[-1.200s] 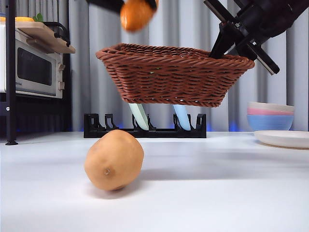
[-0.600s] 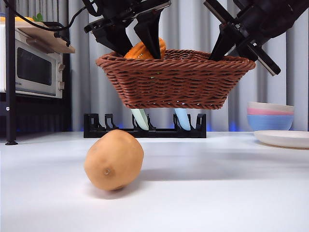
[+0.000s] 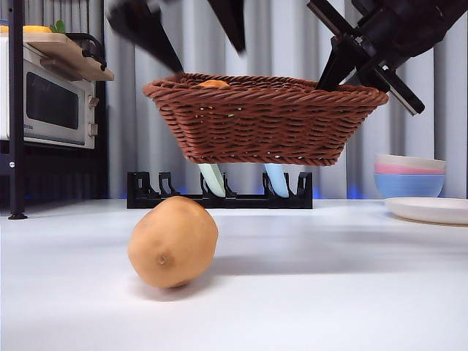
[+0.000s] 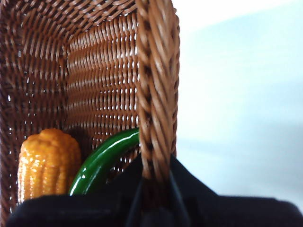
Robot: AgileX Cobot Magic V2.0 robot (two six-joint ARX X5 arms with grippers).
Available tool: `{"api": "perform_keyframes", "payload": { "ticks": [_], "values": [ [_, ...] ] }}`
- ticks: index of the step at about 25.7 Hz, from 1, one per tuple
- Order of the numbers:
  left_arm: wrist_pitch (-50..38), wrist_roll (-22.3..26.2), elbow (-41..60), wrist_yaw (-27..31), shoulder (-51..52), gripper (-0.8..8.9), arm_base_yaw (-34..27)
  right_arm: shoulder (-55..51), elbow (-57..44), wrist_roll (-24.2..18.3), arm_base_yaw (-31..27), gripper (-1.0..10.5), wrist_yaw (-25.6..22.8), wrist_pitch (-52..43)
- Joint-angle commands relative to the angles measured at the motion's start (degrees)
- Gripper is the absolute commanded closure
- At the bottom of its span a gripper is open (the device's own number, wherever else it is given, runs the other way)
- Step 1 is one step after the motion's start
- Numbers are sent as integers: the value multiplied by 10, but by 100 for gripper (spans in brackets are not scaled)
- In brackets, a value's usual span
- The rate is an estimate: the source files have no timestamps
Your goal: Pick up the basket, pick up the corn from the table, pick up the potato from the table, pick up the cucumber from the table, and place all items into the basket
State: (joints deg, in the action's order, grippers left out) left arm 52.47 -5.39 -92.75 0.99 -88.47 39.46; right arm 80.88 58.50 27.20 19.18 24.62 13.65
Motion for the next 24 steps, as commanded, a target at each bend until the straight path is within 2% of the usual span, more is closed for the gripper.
{"api": "perform_keyframes", "payload": {
  "ticks": [1,7,9,15,19,24],
  "values": [
    [56,5,-32,0,65,230,17,-3,7,3,-4,959,6,-13],
    [209,-43,-27,6,205,230,73,-3,10,4,-26,959,7,-33],
    [221,-75,5,11,224,230,108,-3,19,4,-36,958,8,-33],
    [159,-166,157,66,237,230,180,-3,53,4,-57,958,10,-32],
    [59,-203,261,63,232,230,187,-3,75,3,-67,959,10,-21],
    [-28,-216,340,64,195,230,177,-3,95,2,-80,959,12,-13]
  ]
}}
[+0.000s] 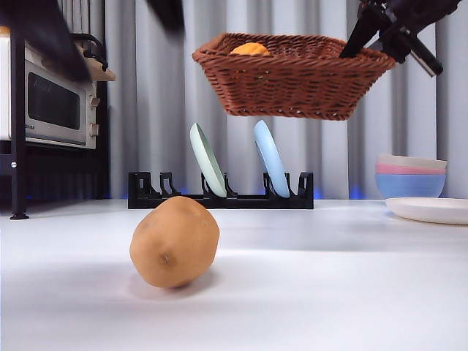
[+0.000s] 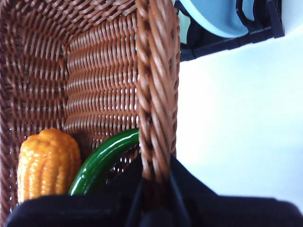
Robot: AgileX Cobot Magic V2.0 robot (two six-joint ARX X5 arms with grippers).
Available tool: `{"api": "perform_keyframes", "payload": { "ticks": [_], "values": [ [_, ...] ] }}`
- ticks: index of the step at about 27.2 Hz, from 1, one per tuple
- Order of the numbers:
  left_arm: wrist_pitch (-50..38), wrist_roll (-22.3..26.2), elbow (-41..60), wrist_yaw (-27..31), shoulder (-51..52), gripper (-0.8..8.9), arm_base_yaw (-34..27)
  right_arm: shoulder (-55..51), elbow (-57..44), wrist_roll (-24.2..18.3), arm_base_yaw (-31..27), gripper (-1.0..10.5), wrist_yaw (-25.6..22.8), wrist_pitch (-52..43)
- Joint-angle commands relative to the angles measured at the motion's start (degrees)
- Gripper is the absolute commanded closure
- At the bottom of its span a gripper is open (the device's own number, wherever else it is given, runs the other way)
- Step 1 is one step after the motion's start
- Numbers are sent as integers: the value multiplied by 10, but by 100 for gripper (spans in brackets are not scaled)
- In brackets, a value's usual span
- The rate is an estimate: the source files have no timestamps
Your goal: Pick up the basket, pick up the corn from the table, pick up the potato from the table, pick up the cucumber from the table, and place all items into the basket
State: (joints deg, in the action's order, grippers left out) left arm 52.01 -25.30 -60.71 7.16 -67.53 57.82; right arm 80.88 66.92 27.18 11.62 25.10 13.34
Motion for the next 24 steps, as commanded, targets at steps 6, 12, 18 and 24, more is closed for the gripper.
{"api": "perform_keyframes", "payload": {
  "ticks": [6,12,18,24],
  "values": [
    [-72,-17,30,2,-90,230,-42,-3,18,2,-16,959,20,-8],
    [-141,-9,30,-69,-158,230,-100,-3,18,2,-22,958,20,5],
    [-166,0,30,-90,-208,230,-132,-3,18,-2,-22,959,20,10],
    [-173,13,30,-110,-232,249,-136,-3,18,-2,-22,959,20,14]
  ]
}}
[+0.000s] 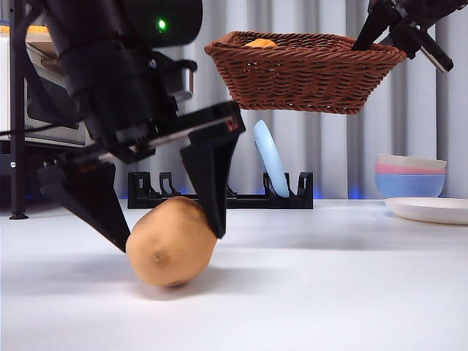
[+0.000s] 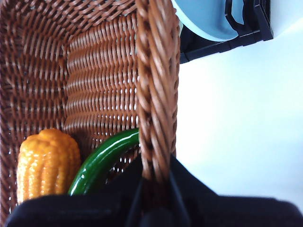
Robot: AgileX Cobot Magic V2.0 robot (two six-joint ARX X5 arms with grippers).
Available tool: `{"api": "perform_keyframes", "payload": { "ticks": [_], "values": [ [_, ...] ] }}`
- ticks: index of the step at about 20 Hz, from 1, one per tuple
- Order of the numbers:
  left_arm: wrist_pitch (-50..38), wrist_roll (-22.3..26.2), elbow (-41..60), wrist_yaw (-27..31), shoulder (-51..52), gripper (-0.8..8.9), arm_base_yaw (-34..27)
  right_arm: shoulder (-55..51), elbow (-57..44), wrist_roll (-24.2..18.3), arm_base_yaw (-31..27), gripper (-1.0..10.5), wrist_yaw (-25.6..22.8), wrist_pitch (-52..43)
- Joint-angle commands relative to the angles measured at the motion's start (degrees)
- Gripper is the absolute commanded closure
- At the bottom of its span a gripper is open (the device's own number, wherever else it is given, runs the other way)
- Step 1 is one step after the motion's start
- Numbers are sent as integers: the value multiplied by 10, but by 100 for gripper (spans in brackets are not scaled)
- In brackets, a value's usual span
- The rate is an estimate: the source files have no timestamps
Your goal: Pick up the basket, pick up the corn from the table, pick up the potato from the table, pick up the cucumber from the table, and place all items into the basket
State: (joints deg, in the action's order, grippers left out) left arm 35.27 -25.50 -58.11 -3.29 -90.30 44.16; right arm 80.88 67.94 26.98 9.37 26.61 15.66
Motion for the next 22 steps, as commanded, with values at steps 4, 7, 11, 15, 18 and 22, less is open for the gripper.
{"api": "perform_keyframes", "payload": {
  "ticks": [4,7,11,15,18,22],
  "values": [
    [-7,29,4,0,-4,691,5,-3,8,0,1,959,5,-7],
    [0,51,4,1,-4,822,5,-3,8,0,1,958,5,-3],
    [40,83,3,-32,7,821,5,-3,8,-7,1,959,5,0],
    [118,145,3,-110,61,821,5,-3,8,-9,1,959,4,0],
    [171,193,2,-196,134,821,9,-3,8,-9,1,958,3,0],
    [196,225,-23,-285,244,821,10,-3,8,-9,1,959,2,0]
  ]
}}
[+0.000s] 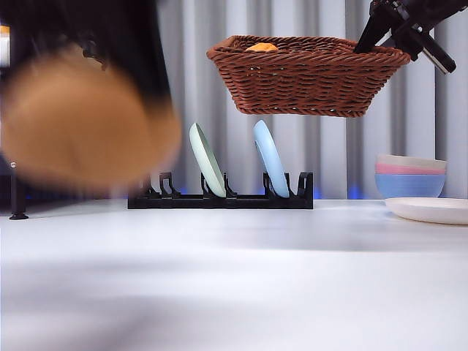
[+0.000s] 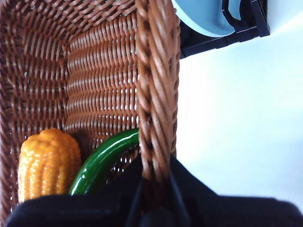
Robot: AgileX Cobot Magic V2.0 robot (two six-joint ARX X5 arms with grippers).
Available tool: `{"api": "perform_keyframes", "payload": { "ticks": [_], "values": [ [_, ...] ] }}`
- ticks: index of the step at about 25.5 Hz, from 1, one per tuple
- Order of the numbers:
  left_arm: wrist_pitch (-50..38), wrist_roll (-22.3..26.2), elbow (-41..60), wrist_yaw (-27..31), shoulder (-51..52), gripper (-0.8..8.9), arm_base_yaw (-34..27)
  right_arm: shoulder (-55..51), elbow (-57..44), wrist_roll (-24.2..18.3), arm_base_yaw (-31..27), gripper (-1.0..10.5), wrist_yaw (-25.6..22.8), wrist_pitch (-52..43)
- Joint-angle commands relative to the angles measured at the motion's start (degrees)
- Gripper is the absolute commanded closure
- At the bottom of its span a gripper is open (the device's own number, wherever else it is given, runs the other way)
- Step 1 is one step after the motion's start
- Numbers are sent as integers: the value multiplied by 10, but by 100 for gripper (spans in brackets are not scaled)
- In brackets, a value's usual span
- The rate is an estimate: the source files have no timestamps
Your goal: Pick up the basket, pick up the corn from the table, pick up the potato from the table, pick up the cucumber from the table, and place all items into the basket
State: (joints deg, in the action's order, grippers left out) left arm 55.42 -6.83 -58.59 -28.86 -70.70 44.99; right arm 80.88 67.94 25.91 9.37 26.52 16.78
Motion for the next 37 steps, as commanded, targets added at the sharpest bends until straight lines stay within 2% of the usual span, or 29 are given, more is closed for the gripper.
{"api": "perform_keyframes", "payload": {
  "ticks": [1,3,6,10,13,18,25,31,37],
  "values": [
    [-12,38,-30,-28,69,821,1,-3,8,1,1,959,3,-11],
    [-52,15,-63,-16,105,821,1,-3,8,1,1,959,3,-11],
    [-141,-37,-114,49,124,821,2,-3,8,1,5,959,3,-11],
    [-232,-41,-176,146,106,821,2,-3,8,1,15,958,3,-3],
    [-262,-37,-218,215,72,821,1,-3,8,-10,26,959,3,15],
    [-257,1,-291,321,-15,821,1,-3,8,-24,53,958,1,43],
    [-201,71,-414,397,-181,821,-1,-3,8,-24,93,958,1,53],
    [-147,86,-456,410,-282,821,-16,-3,8,-24,114,959,1,57],
    [-129,86,-456,438,-312,793,-27,-3,8,-24,118,958,2,60]
  ]
}}
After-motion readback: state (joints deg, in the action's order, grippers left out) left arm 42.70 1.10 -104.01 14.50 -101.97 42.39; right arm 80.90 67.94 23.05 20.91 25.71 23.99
